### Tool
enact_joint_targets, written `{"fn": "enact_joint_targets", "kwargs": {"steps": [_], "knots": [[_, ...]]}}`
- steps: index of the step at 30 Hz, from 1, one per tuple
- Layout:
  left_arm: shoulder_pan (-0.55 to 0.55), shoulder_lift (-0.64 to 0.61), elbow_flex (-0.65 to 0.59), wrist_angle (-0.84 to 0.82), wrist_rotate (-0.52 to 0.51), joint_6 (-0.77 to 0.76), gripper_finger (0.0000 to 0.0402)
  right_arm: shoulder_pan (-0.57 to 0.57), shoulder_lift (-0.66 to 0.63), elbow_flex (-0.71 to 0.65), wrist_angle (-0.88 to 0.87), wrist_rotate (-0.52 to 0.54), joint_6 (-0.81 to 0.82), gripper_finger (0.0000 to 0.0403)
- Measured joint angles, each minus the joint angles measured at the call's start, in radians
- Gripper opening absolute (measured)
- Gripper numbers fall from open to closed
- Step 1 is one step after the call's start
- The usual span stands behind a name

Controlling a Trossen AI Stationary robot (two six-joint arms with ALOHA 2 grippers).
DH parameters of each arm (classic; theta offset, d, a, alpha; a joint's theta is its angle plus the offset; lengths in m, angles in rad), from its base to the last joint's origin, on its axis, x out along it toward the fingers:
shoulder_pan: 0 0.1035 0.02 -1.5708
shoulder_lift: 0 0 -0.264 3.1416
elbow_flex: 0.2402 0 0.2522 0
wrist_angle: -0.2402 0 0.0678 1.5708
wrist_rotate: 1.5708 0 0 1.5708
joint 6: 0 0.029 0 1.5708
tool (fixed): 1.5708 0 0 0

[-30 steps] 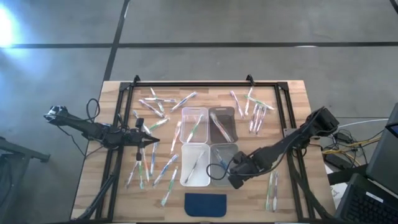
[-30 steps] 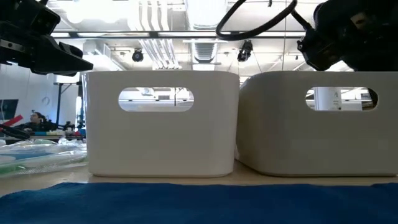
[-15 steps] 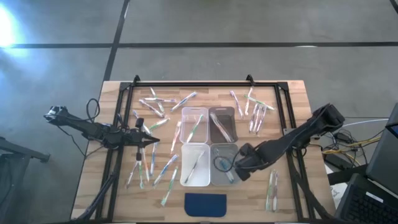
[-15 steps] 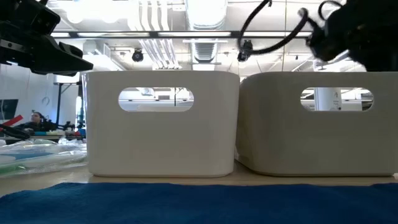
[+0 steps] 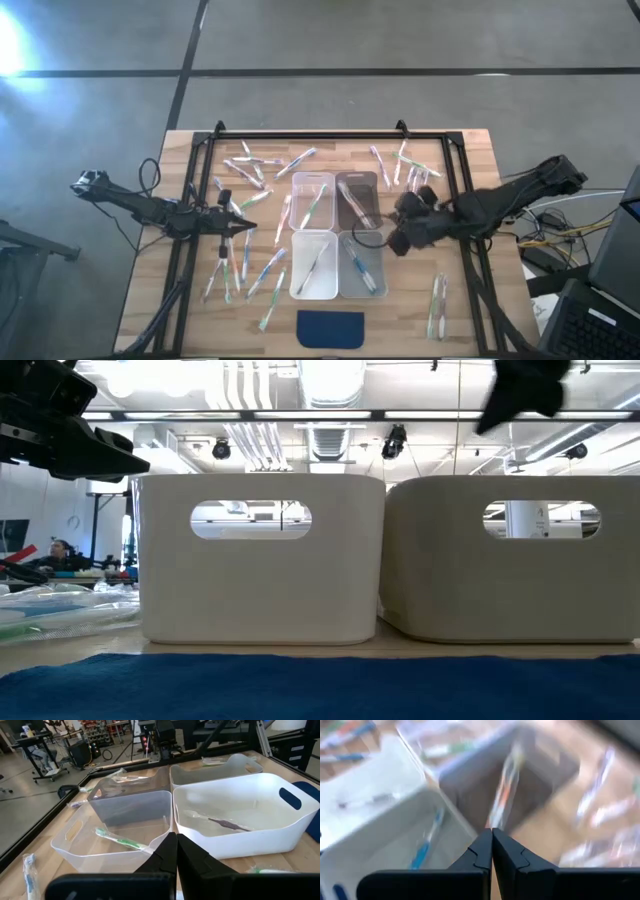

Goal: Pick & Place Toothbrushes
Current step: Put the green toothbrush into the transparent bin

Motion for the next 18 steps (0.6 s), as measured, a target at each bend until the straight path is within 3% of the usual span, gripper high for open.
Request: {"fn": "enact_joint_targets", "kwargs": {"steps": [9, 13, 18], "knots": [[0.000, 0.000, 0.000, 0.000, 0.000, 0.000, 0.0005, -0.202, -0.066, -0.002, 0.189, -0.017, -0.504, 0.0008], [0.000, 0.000, 0.000, 0.000, 0.000, 0.000, 0.0005, -0.251, -0.091, -0.015, 0.189, -0.038, -0.593, 0.0008], [0.000, 0.000, 0.000, 0.000, 0.000, 0.000, 0.0005, -0.298, -0.144, -0.078, 0.217, -0.149, -0.670, 0.0008]]}}
